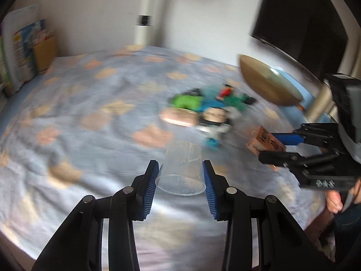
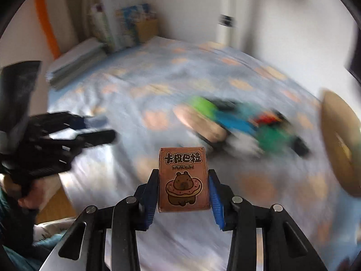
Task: Organize rigid objects
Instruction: 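Grasp the clear plastic cup with left tool while right tool grasps orange card box, then carry the cup and card box to the brown bowl and release them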
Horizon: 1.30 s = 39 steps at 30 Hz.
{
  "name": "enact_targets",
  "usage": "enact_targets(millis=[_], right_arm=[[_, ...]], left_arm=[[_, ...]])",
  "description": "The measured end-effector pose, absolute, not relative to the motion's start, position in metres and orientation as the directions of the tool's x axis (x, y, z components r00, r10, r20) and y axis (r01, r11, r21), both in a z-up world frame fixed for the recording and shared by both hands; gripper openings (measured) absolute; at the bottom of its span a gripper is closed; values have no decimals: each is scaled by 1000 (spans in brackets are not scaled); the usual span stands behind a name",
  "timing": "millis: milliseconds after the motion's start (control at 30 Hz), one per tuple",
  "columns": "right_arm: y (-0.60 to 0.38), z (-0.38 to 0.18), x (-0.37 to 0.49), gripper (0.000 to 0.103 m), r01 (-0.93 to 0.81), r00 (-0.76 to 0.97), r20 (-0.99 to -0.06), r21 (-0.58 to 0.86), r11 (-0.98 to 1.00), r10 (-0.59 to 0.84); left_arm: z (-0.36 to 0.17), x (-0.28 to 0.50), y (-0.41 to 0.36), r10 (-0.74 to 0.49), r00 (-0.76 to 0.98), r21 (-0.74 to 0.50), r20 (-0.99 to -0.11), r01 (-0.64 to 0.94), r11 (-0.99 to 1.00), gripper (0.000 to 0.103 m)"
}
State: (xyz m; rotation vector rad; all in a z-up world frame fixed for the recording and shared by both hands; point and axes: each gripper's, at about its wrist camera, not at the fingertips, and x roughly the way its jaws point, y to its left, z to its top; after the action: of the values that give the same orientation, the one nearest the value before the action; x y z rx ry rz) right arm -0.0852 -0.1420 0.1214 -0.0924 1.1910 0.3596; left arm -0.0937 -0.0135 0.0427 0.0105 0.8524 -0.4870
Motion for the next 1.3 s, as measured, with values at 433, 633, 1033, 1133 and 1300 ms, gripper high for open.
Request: enact_targets(millis=[433,633,1033,1133,1300], right_arm=[[-192,90,-108,55,-251,279,-939,132,959,202],[-193,87,-117,57,-225,300,-931,142,964,207],[-264,184,-102,40,-97,516,-853,36,995,81],[-302,215,-85,40,-34,568,-823,-26,999,-2],[-360,214,-52,40,104,521,-851,-25,994,-76]], left_arm=[[12,-108,-81,-430,464,-167,-775,505,847,46],[12,-109,-82,-398,479,-132,-782,498,857,42],[127,-81,-144,-523,583,-91,-622,610,787,36],[149,-53,-181,-527,600,-77,-602,613,787,36],[137,-3,-254,-555,519,-128,-650,646,753,36]])
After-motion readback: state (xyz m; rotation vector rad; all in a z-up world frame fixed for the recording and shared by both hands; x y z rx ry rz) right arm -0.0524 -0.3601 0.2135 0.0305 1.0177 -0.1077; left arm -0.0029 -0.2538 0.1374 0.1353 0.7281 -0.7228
